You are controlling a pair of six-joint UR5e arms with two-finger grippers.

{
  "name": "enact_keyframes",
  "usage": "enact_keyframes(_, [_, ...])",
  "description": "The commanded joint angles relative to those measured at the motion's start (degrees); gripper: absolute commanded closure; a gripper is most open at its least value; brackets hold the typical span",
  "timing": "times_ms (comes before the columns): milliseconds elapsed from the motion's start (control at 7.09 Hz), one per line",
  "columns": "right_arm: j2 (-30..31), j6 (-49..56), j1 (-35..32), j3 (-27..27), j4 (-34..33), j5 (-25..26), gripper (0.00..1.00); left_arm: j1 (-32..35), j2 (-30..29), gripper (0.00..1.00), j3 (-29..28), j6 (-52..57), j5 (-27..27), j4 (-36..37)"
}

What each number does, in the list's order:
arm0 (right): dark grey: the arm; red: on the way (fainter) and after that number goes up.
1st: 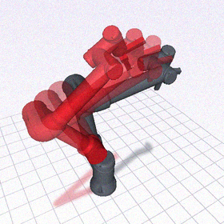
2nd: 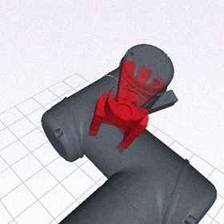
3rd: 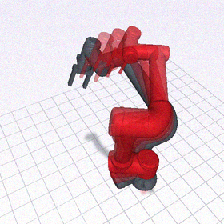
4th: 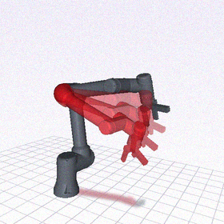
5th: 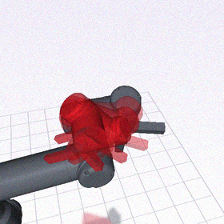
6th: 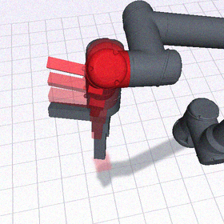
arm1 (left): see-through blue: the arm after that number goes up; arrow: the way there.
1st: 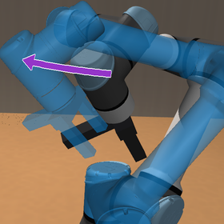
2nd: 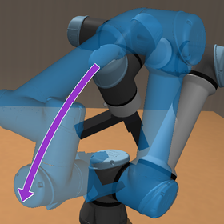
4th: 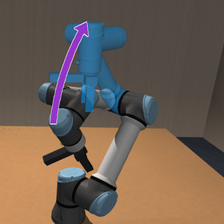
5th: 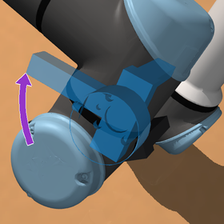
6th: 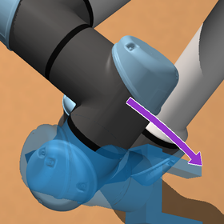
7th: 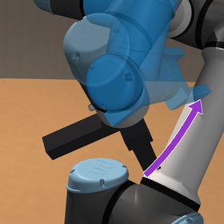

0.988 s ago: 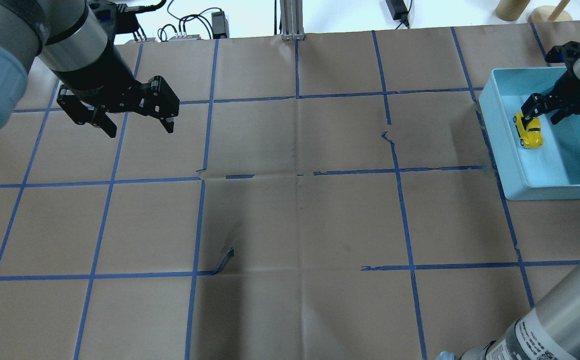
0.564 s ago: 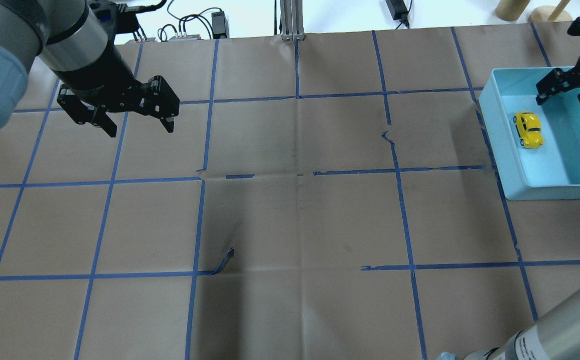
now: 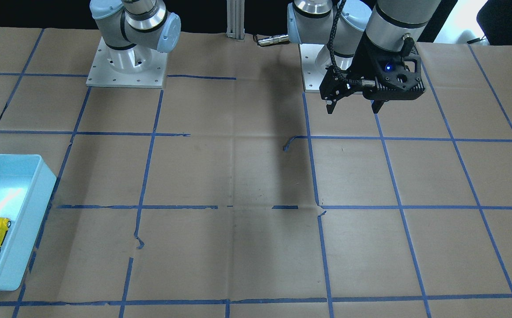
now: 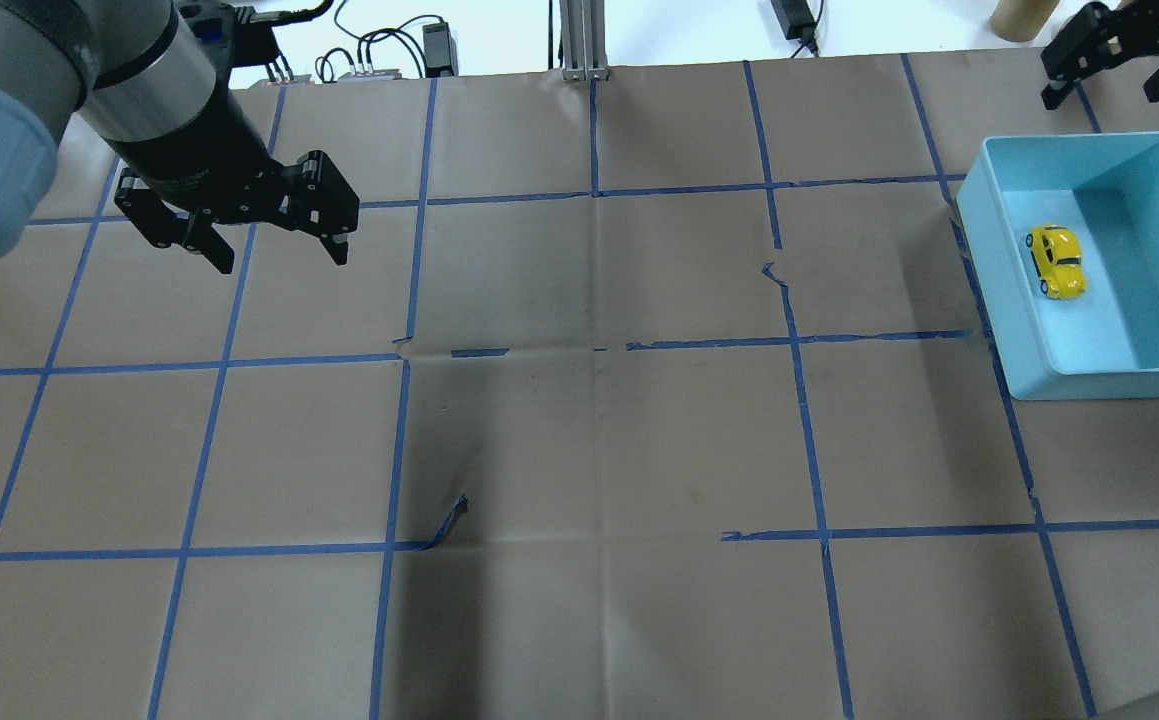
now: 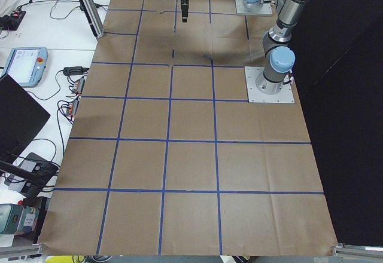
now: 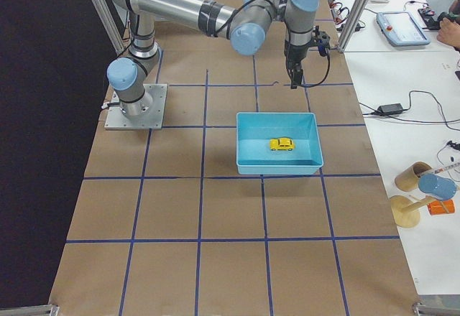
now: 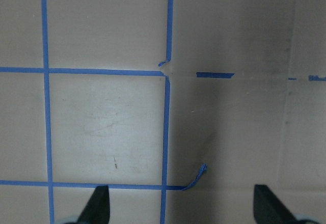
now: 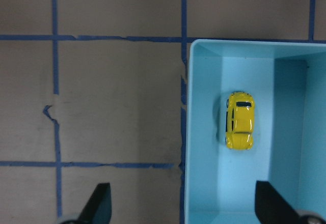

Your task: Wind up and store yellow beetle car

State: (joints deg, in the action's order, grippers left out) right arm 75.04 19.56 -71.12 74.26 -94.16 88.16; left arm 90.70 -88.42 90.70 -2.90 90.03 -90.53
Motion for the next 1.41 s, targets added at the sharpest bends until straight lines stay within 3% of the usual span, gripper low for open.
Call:
enact_keyframes(0, [1.24,-10.63,-7.50,-5.61,7.40,-0.18,0.00,0.00,0.17,0.01,0.00,0.00,-0.03,-0.52])
enact_keyframes(423, [0.99,-18.31,-16.57,-3.44,7.24,0.26,0.00,0.00,0.35,0.01,0.09,0.00,0.06,-0.61])
enact_keyframes(706, [3.95,-18.76,-17.11,1.38,6.71,0.00,0.00,0.00,0.26,0.01,0.61,0.00,-0.03,-0.61])
enact_keyframes(988, [10.18,-16.67,-17.03,10.77,2.62,0.88,0.00,0.00,0.26,0.01,0.97,0.00,0.06,-0.35])
enact_keyframes(1270, [11.35,-14.64,-16.68,11.34,2.49,1.05,0.00,0.00,0.09,0.01,1.05,0.00,0.15,-0.44])
